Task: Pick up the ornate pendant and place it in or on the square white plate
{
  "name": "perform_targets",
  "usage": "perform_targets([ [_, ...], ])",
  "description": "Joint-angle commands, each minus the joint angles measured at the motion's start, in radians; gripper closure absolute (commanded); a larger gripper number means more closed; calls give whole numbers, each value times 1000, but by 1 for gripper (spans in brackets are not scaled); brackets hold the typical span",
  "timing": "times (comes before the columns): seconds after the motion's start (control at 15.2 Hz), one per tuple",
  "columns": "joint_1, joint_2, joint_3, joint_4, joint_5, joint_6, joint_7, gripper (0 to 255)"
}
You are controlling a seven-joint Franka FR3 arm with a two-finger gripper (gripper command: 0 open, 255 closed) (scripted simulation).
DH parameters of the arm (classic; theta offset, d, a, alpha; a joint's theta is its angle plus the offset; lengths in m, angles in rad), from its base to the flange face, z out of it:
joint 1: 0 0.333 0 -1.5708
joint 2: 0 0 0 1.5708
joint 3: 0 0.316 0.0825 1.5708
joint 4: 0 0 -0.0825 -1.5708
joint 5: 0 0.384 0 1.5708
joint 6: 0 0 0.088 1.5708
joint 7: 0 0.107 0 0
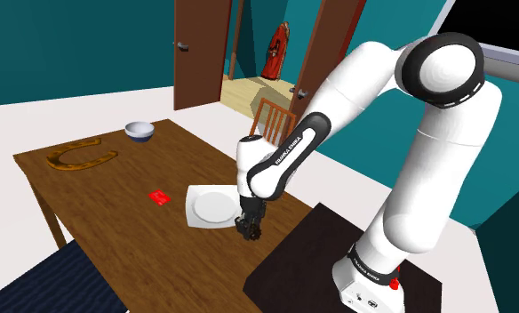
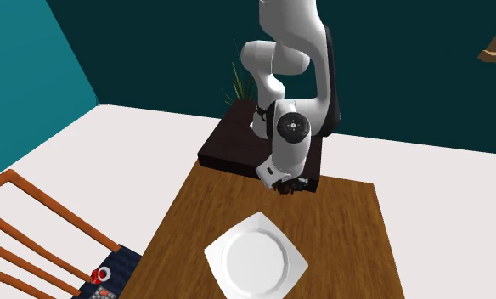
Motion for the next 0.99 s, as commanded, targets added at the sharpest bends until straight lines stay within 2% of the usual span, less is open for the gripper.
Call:
perform_targets([
  [0.0,-4,-33,4,-2,12,-31,-10,255],
  [0.2,-6,-72,9,-4,26,-66,-18,255],
  [0.53,-29,61,-38,194,-48,-138,-24,255],
  [0.92,-41,223,-79,458,-100,-244,-43,255],
])
